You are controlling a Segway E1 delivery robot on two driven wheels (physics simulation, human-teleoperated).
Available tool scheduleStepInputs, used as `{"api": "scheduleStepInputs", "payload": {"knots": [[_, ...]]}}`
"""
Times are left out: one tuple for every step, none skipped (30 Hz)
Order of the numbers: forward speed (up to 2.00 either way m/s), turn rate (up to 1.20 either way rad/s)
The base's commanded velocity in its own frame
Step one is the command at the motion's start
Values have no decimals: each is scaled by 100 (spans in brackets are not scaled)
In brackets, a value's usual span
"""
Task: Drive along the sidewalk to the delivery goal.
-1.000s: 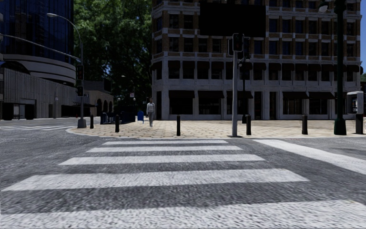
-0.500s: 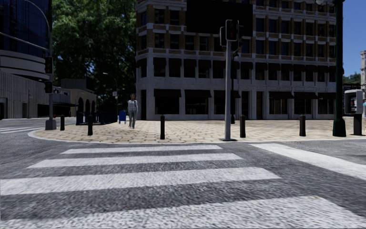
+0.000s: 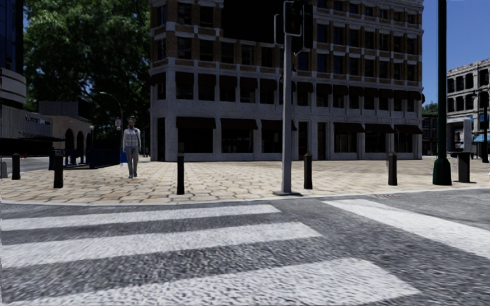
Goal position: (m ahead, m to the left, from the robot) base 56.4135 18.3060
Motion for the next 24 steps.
{"api": "scheduleStepInputs", "payload": {"knots": [[200,-28],[200,-28],[200,-28],[200,-28],[200,-28],[200,-28],[200,-28],[200,-16],[200,0],[200,0],[200,0],[200,0],[200,0],[200,0],[200,0],[200,0],[200,0],[200,0],[200,0],[200,9],[200,15],[200,18],[200,21],[200,21]]}}
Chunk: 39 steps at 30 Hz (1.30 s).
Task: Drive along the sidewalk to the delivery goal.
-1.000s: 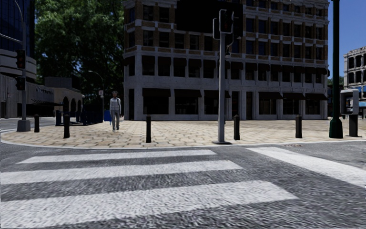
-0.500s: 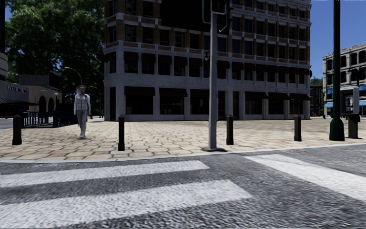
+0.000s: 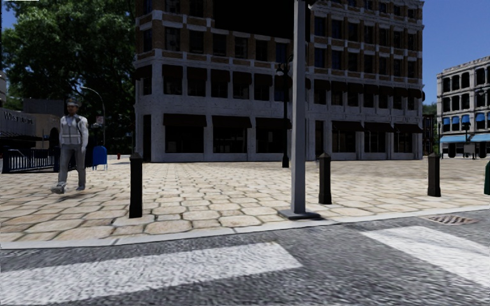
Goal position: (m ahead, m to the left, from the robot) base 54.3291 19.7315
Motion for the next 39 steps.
{"api": "scheduleStepInputs", "payload": {"knots": [[200,24],[200,25],[200,25],[200,25],[200,25],[200,27],[200,27],[200,27],[200,28],[200,31],[200,32],[200,32],[200,32],[200,32],[200,32],[200,32],[200,32],[198,32],[195,32],[189,32],[189,32],[180,32],[169,32],[163,23],[163,23],[161,13],[160,8],[158,8],[158,8],[156,7],[151,7],[145,10],[145,10],[142,11],[140,13],[137,16],[137,19],[137,19],[136,23]]}}
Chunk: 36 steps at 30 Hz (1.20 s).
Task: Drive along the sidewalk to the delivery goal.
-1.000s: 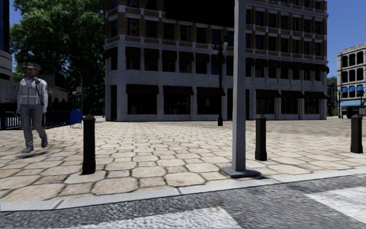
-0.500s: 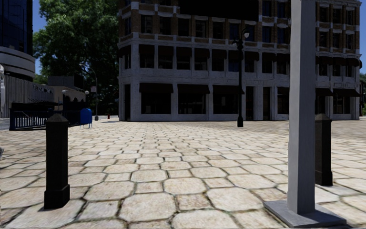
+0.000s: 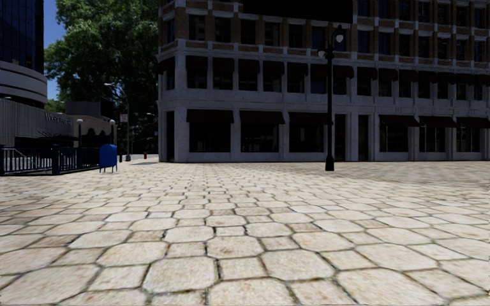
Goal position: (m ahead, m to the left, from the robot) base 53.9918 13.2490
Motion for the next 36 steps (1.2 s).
{"api": "scheduleStepInputs", "payload": {"knots": [[136,25],[136,26],[136,26],[136,27],[136,27],[136,29],[136,29],[136,29],[136,31],[136,33],[136,34],[136,36],[136,36],[136,36],[136,37],[136,38],[136,38],[136,38],[136,38],[141,39],[200,39],[200,39],[200,39],[200,39],[200,39],[200,39],[200,39],[200,39],[200,39],[200,39],[200,39],[200,39],[200,39],[200,39],[200,39],[200,39]]}}
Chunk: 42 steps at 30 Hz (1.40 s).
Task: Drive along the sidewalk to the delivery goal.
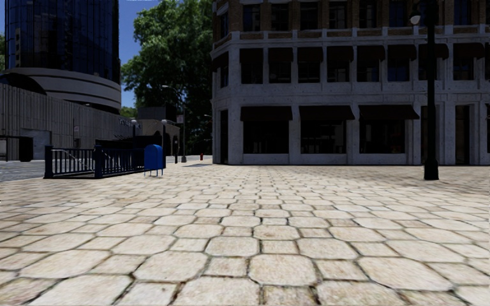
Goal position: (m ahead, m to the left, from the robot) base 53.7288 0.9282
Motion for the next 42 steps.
{"api": "scheduleStepInputs", "payload": {"knots": [[200,39],[200,39],[200,39],[200,39],[200,39],[200,39],[200,39],[200,39],[200,39],[200,39],[200,39],[200,39],[200,39],[200,39],[200,39],[200,39],[200,39],[200,39],[200,39],[200,39],[200,33],[200,26],[200,26],[200,0],[200,0],[200,0],[200,0],[200,0],[200,0],[200,0],[200,0],[200,0],[200,0],[200,0],[200,0],[200,0],[200,0],[200,0],[200,0],[200,0],[200,0],[200,0]]}}
